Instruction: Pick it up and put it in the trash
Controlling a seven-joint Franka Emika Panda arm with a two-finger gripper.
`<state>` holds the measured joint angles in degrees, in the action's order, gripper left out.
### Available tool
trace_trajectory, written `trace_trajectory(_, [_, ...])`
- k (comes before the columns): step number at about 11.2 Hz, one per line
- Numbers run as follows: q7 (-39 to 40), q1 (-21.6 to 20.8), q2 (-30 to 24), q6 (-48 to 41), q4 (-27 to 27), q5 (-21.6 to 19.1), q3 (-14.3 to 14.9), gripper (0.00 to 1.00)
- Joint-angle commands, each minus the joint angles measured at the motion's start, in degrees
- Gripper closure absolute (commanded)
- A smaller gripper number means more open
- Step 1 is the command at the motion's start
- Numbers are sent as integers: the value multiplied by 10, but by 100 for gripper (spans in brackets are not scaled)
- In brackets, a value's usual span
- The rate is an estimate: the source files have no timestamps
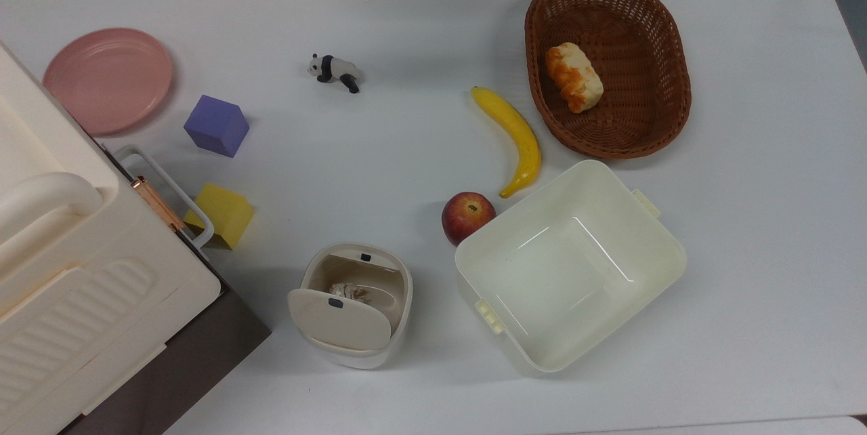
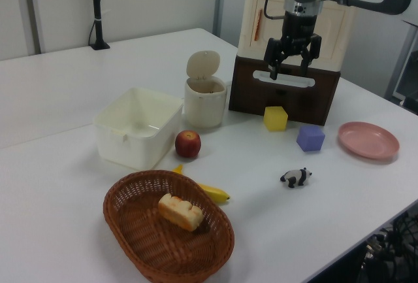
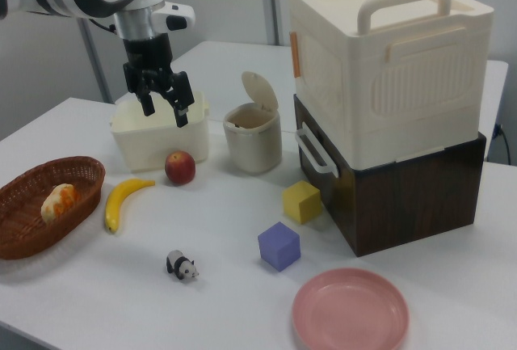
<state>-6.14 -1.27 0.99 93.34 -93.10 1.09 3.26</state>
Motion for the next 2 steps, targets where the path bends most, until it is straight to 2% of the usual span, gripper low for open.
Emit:
trace_trajectory(1, [14, -12, -15, -4, -15, -14, 14, 0])
trace_trajectory(2, [14, -12, -15, -4, -15, -14, 14, 0])
